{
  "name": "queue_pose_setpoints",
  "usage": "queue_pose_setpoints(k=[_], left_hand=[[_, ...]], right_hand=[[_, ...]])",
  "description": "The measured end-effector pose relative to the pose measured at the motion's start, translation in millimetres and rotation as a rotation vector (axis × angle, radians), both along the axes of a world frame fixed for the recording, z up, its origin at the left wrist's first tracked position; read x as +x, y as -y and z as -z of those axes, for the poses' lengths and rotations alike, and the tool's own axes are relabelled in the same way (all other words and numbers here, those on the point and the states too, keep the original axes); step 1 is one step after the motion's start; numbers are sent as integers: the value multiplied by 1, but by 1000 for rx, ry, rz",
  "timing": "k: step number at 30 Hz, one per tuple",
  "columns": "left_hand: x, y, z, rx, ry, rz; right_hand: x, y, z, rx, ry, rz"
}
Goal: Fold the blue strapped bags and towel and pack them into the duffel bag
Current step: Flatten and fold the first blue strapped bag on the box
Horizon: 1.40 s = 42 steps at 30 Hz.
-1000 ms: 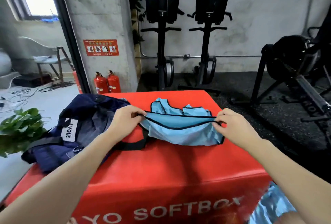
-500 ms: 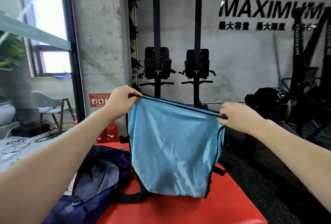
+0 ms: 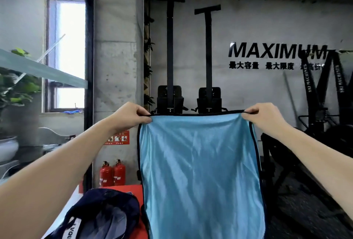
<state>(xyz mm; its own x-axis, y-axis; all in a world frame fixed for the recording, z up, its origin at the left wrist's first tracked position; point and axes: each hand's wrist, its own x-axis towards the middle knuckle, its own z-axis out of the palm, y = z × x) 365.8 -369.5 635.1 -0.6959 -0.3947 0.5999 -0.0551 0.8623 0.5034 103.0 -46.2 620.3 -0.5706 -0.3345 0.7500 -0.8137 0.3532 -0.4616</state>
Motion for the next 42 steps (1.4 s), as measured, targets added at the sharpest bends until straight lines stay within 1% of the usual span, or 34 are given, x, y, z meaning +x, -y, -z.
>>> queue_pose_setpoints(k=[4,8,11,13,15,17,20,23,24,26,30,32,35,38,40,42], left_hand=[[11,-13,-8,235,-48,154],[18,-23,-8,260,-34,245],[21,-27,-8,294,-68,308],[22,-27,-7,303,-101,311],[22,-27,-7,296,-132,279],[22,-27,-6,306,-149,254],[23,-26,-7,327,-206,218],[24,-25,-9,265,-246,167],[25,-26,-10,241,-245,156],[26,-27,-12,219,-248,145],[31,-21,-14,176,-237,152],[33,-17,-14,126,-198,135],[32,-15,-11,70,-129,103],[32,-14,-11,64,-120,107],[31,-15,-12,72,-133,107],[30,-18,-13,105,-144,114]], right_hand=[[2,-18,-15,18,-16,-4],[2,-32,-22,167,-11,-5],[3,-43,-24,216,-20,-28],[3,-48,-24,217,-38,-33],[2,-49,-23,265,-95,-10],[0,-48,-22,378,-195,25],[-2,-45,-20,604,-352,77],[-3,-38,-9,861,-517,137],[-4,-36,-5,899,-538,135],[-8,-36,1,874,-520,95],[-16,-39,9,618,-459,24],[-18,-39,11,561,-453,32],[-18,-37,14,553,-441,45],[-15,-37,14,567,-416,26],[-13,-39,14,600,-441,25],[-12,-40,15,663,-498,74]])
